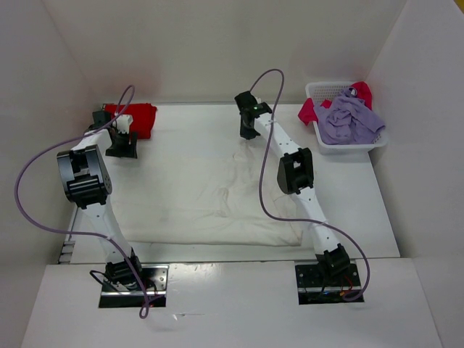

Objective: Fold and stack the t-shirts
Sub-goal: Grap the side of the flattened tshirt furthest away from the robot with both arms, then fold the other side of the tshirt into a rectangle

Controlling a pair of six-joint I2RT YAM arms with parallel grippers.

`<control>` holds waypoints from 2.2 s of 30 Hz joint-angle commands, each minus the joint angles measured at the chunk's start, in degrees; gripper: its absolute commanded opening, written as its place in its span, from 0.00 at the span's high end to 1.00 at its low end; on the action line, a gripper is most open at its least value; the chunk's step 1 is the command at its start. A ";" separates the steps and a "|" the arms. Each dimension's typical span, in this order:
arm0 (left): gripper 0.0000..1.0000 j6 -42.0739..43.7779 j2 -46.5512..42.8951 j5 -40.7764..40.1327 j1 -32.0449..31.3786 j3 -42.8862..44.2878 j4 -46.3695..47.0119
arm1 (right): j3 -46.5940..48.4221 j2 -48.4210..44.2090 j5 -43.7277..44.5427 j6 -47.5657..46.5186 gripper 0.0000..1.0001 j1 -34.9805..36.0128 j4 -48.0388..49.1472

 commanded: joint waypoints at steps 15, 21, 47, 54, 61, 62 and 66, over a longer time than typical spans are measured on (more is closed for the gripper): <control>0.27 -0.12 3.91 0.76 -0.49 2.99 0.40 | -14.30 -20.66 -5.20 -2.59 1.00 0.38 -0.62; 0.31 1.90 5.05 2.69 -3.38 3.51 -0.40 | -19.31 -22.50 -6.35 -1.54 1.00 1.00 -0.62; 1.00 21.49 -23.94 -0.91 -2.51 -17.48 -1.53 | -71.56 -59.56 -9.96 6.89 1.00 1.00 11.59; 1.00 23.35 -30.36 -0.91 -1.37 -23.72 -4.70 | -87.51 -71.80 -11.89 13.31 1.00 1.00 12.83; 1.00 25.80 -36.25 -2.83 -1.37 -32.41 -5.15 | -97.97 -79.19 -16.00 18.75 1.00 1.52 16.25; 1.00 25.81 -36.26 -3.54 -1.37 -33.48 -5.14 | -98.76 -79.81 -17.15 19.46 1.00 1.52 17.30; 1.00 25.28 -37.49 -4.60 -1.37 -35.77 -4.35 | -101.85 -80.96 -18.66 21.40 1.00 2.05 19.34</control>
